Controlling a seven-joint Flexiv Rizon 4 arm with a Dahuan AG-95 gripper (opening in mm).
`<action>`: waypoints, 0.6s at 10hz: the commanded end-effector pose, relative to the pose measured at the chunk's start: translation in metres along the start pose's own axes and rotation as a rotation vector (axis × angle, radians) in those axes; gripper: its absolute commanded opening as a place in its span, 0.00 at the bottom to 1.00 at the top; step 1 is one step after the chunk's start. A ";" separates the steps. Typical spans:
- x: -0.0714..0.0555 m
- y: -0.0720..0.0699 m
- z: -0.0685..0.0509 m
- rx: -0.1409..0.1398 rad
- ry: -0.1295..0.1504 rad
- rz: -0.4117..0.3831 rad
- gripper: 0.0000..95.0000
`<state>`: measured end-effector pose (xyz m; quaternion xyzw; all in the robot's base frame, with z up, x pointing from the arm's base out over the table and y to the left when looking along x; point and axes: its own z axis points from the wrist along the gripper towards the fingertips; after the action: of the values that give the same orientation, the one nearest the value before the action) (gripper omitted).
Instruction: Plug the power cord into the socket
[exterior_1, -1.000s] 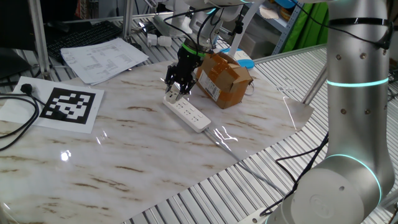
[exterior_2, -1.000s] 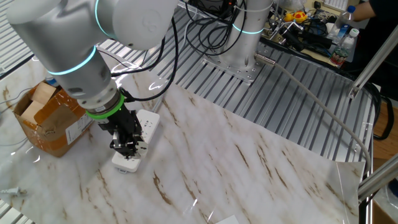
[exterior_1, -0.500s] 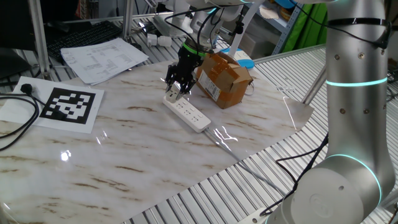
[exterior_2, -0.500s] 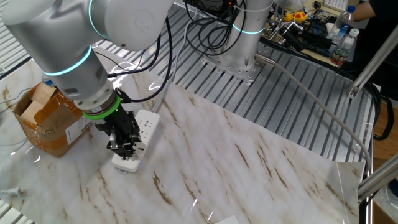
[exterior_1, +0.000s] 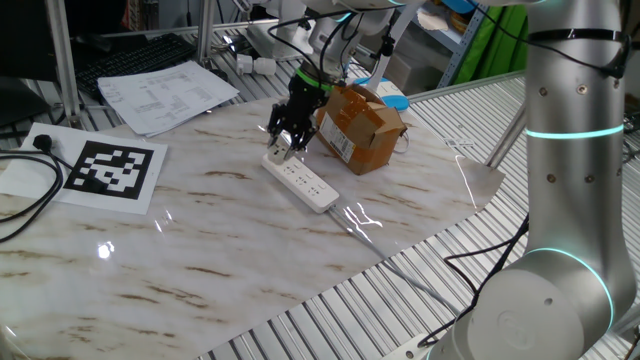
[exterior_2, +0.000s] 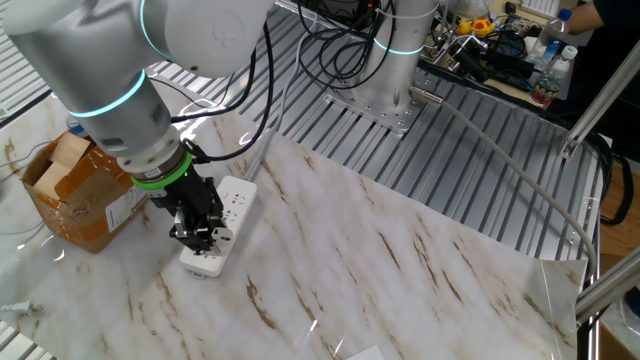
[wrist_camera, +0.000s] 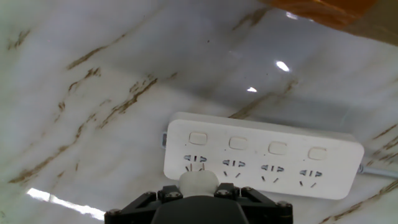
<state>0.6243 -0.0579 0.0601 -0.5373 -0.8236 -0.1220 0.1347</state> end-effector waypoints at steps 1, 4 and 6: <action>0.000 -0.001 0.000 -0.008 -0.001 -0.004 0.00; 0.000 -0.001 0.001 -0.013 -0.003 0.004 0.00; -0.001 -0.001 0.001 -0.016 -0.007 0.005 0.00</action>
<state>0.6246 -0.0589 0.0589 -0.5401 -0.8221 -0.1267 0.1285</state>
